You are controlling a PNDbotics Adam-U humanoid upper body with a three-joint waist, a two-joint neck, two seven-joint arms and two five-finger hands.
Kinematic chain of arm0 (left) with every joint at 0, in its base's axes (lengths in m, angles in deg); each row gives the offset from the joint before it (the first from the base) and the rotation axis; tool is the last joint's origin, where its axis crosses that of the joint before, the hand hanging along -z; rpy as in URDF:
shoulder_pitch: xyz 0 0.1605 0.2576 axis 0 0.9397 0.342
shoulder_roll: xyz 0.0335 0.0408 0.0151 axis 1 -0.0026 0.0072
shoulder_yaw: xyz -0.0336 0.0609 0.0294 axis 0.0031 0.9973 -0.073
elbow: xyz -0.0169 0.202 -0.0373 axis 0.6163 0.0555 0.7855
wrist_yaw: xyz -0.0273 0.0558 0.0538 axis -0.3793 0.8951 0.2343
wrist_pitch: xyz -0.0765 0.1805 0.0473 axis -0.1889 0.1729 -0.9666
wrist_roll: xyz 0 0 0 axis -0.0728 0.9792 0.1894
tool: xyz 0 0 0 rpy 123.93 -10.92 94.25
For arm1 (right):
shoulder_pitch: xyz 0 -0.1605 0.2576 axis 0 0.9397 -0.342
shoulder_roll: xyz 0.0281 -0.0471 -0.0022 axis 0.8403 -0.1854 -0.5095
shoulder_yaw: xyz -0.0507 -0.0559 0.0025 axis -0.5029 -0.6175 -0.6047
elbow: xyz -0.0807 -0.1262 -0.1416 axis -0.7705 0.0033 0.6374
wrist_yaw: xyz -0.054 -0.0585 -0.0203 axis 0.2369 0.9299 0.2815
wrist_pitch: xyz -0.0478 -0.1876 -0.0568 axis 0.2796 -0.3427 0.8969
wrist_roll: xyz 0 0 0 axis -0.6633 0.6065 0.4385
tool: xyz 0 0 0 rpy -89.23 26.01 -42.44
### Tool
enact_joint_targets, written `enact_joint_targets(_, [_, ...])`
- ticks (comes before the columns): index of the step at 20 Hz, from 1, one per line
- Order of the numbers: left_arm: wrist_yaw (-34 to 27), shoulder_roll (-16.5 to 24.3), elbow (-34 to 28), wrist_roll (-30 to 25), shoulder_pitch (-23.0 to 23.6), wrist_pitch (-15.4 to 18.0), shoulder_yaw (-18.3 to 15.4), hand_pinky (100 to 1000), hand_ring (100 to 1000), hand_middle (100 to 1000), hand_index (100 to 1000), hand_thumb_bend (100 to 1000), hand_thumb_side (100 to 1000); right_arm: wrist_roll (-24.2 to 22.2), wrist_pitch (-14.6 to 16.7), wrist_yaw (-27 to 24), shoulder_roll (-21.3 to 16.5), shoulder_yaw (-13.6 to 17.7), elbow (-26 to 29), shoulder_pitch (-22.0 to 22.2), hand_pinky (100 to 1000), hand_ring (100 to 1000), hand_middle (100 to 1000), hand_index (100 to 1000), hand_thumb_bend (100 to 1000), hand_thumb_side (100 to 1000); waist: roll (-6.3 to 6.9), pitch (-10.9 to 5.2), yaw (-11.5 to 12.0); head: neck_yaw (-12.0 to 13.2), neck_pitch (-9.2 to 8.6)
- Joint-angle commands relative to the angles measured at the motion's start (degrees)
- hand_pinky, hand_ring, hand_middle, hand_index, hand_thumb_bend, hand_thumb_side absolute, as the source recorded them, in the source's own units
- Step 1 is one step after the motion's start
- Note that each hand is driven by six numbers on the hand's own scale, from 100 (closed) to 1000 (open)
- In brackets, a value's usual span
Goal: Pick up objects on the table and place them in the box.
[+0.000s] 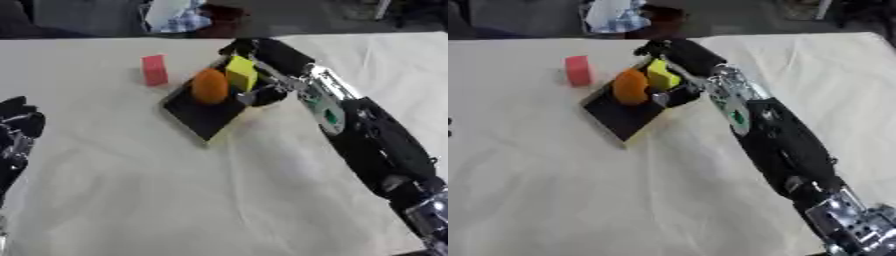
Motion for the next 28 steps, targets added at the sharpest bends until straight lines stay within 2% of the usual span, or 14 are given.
enact_joint_targets(1, [1.1,4.2,-0.3,-0.4,-2.0,0.2,-0.7,724,730,712,835,640,654,1.0,-1.0,-3.2,-3.1,1.3,5.8,0.5,803,778,767,879,206,249,0.92,-1.11,-0.3,0.3,-0.68])
enact_joint_targets(7, [5.3,13.1,2.8,-2.3,-8.0,0.4,-1.3,750,750,735,848,648,618,2.9,-2.2,-8.9,-6.8,1.9,14.9,5.4,799,771,758,868,160,233,1.28,-1.09,-1.8,0.9,-1.0])
enact_joint_targets(11, [8.7,19.0,8.0,-4.7,-13.2,0.4,-0.6,760,756,743,853,635,591,2.7,-4.0,-12.5,-8.5,2.3,20.2,8.1,794,768,754,864,147,232,1.5,-1.03,-3.1,1.1,-1.25])
enact_joint_targets(13, [9.9,21.9,10.4,-5.0,-14.4,1.3,-0.5,760,756,743,853,635,591,1.9,-5.0,-14.4,-8.8,2.3,21.9,8.4,794,768,754,864,147,232,1.35,-0.99,-3.5,1.4,-1.31])
enact_joint_targets(20, [9.6,23.7,12.6,-4.6,-14.9,2.9,-0.5,773,767,760,867,634,590,-1.7,-6.8,-21.7,-10.0,2.9,24.2,8.4,785,759,752,863,138,232,1.34,-0.9,-3.7,1.2,-1.47])
enact_joint_targets(21, [10.0,24.4,13.3,-5.1,-15.6,2.5,0.2,791,778,782,874,603,459,-1.6,-7.1,-22.4,-10.5,3.1,24.5,9.1,784,759,743,856,104,247,2.02,-0.53,-4.5,1.4,-2.01])
enact_joint_targets(23, [11.5,26.8,15.8,-6.5,-18.1,1.0,2.6,789,776,779,873,583,427,-1.1,-7.0,-24.1,-11.0,3.1,26.6,11.5,783,758,742,855,101,248,2.71,-0.31,-6.9,2.4,-2.43])
enact_joint_targets(26, [14.3,31.4,20.4,-9.4,-22.7,-1.4,7.2,787,772,776,873,595,419,-1.5,-7.4,-27.0,-10.5,3.1,30.5,13.9,780,755,738,845,100,252,2.82,-0.15,-11.4,5.0,-2.72])
enact_joint_targets(28, [16.3,33.2,23.6,-11.3,-25.9,-2.2,10.4,787,771,775,872,607,419,-2.2,-8.2,-28.9,-9.9,3.4,32.1,14.3,779,754,737,843,100,253,2.76,0.1,-13.4,6.2,-3.03])
